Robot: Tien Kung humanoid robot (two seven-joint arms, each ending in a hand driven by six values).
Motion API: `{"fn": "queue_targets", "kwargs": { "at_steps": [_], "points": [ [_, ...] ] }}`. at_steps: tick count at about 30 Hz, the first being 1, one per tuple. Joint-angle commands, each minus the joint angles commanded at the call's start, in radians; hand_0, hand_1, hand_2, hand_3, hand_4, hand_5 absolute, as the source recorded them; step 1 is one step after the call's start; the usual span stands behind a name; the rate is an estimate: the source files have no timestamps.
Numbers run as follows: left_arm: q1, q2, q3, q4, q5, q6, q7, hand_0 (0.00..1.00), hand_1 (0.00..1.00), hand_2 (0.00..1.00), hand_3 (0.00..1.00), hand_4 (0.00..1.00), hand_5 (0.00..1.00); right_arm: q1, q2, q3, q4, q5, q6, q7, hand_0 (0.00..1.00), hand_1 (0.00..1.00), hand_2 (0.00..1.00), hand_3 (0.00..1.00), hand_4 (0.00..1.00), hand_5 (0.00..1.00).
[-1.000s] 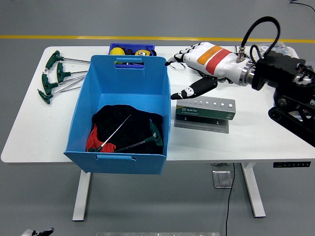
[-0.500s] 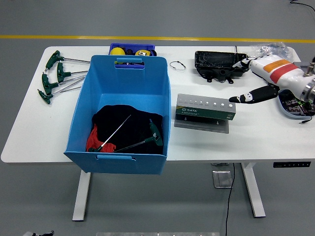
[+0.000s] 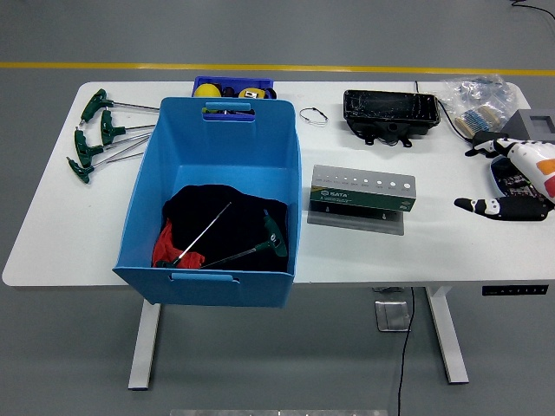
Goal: Lift tool from toolbox,place it in box,lift tool from toolbox,place it in box
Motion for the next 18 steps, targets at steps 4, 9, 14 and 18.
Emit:
{"fn": "queue_targets", "kwargs": {
  "at_steps": [4,9,14,18],
  "points": [
    [0.021,-0.003,0.001,0.0,-0.006,0.003,-0.005,0.713,0.711,0.719,0.687,0.694,0.64,-0.092,0.046,0.069,0.016,-0.014,-0.044,0.021,0.681,0.669,0.752,0.722,0.938,0.682],
    [0.028,0.0,0.04,0.0,-0.012,0.0,-0.006,0.712,0.714,0.721,0.687,0.693,0.638,-0.16,0.096,0.13,0.018,0.053,-0.093,0.047,0.67,0.655,0.745,0.74,0.928,0.666],
    [0.038,0.005,0.138,0.0,-0.062,-0.009,-0.013,0.711,0.723,0.722,0.687,0.692,0.637,-0.225,0.171,0.196,0.025,0.185,-0.111,0.062,0.657,0.644,0.734,0.752,0.936,0.661],
    [0.047,0.001,0.181,0.0,-0.096,-0.008,-0.019,0.711,0.723,0.722,0.687,0.692,0.637,-0.258,0.22,0.22,0.033,0.259,-0.115,0.071,0.657,0.644,0.734,0.752,0.936,0.661]
  ]
}}
